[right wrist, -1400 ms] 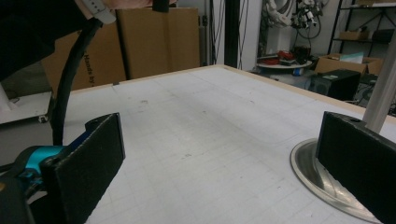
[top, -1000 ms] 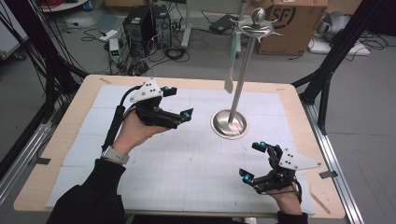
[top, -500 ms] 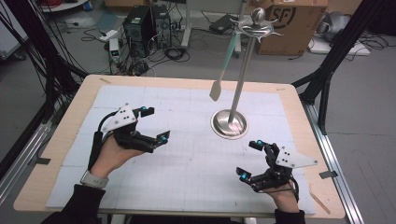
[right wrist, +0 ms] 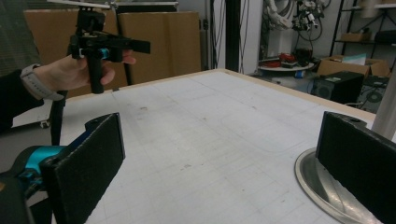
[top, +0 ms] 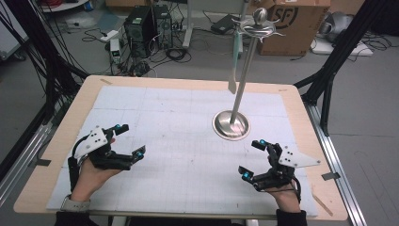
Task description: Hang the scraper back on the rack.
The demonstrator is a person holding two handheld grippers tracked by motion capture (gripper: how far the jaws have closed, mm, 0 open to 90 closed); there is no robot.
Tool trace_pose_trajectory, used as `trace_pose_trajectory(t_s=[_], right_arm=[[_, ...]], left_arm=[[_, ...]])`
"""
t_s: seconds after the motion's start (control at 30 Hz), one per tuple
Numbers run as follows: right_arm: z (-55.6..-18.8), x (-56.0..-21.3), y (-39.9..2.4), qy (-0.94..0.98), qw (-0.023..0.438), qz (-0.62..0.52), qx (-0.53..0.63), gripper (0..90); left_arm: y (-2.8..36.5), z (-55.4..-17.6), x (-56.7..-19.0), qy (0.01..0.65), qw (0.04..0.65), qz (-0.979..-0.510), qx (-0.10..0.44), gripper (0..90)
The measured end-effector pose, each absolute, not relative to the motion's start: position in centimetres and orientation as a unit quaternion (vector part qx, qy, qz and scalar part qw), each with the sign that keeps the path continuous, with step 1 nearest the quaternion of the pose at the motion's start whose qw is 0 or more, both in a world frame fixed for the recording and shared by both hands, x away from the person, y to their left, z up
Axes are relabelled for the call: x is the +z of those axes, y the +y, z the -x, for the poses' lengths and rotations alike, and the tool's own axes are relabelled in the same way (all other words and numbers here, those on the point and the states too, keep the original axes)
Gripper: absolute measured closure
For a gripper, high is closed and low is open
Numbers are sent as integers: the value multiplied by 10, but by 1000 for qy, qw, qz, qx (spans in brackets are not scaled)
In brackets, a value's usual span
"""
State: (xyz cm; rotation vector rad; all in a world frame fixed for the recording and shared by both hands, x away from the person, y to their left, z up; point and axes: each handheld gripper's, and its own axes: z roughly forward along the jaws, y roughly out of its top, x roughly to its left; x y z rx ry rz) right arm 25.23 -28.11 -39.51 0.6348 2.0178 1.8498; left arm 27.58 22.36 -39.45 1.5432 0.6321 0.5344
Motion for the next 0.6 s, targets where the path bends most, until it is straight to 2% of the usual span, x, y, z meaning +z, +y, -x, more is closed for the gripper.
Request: trace_pose_trajectory(t_s=[0.3, 0.6], right_arm=[[-254, -399, -283, 707, 166, -234, 646, 2], [-255, -401, -287, 705, 172, -243, 644, 1]], left_arm=[[245, -257, -419, 302, 636, -671, 233, 17], [255, -249, -427, 314, 638, -663, 233, 17]])
